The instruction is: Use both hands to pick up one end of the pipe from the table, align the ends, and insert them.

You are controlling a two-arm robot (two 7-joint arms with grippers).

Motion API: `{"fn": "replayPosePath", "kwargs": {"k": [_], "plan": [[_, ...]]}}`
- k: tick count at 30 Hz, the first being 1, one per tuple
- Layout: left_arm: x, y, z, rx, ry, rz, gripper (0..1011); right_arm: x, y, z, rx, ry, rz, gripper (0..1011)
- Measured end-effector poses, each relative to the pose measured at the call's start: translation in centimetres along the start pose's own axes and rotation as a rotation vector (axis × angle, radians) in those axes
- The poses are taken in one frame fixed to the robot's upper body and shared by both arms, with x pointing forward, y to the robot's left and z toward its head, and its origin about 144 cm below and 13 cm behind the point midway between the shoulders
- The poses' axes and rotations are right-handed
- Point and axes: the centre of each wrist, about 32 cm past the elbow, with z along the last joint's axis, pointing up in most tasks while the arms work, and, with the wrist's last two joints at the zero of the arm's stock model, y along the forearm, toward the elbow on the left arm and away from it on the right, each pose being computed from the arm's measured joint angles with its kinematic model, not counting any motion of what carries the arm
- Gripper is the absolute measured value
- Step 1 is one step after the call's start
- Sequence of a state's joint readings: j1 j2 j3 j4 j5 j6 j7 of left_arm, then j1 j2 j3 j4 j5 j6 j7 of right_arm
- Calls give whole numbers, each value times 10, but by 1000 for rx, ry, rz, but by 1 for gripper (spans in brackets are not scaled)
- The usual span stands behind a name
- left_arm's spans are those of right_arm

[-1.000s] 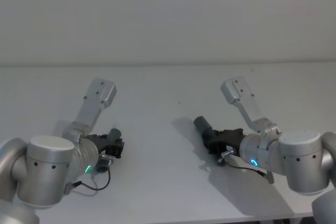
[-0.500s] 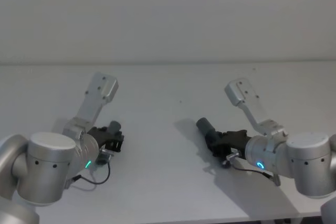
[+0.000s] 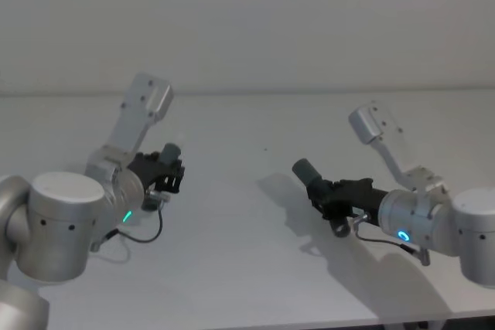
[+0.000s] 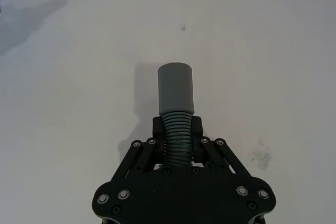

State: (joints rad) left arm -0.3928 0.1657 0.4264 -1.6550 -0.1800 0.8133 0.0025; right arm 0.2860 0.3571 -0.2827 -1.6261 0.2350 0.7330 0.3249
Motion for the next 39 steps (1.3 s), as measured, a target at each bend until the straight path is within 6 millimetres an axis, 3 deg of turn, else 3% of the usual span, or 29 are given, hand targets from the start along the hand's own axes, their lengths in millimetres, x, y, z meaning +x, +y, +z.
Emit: {"fn": "replayPosePath", "kwargs": {"k": [22, 39], "plan": [[10, 16, 37, -120, -95, -69, 339, 16, -26, 5, 141, -113, 72, 253], [26, 8, 51, -109, -259, -215, 339, 36, -33, 4, 196, -308, 174, 252]]}}
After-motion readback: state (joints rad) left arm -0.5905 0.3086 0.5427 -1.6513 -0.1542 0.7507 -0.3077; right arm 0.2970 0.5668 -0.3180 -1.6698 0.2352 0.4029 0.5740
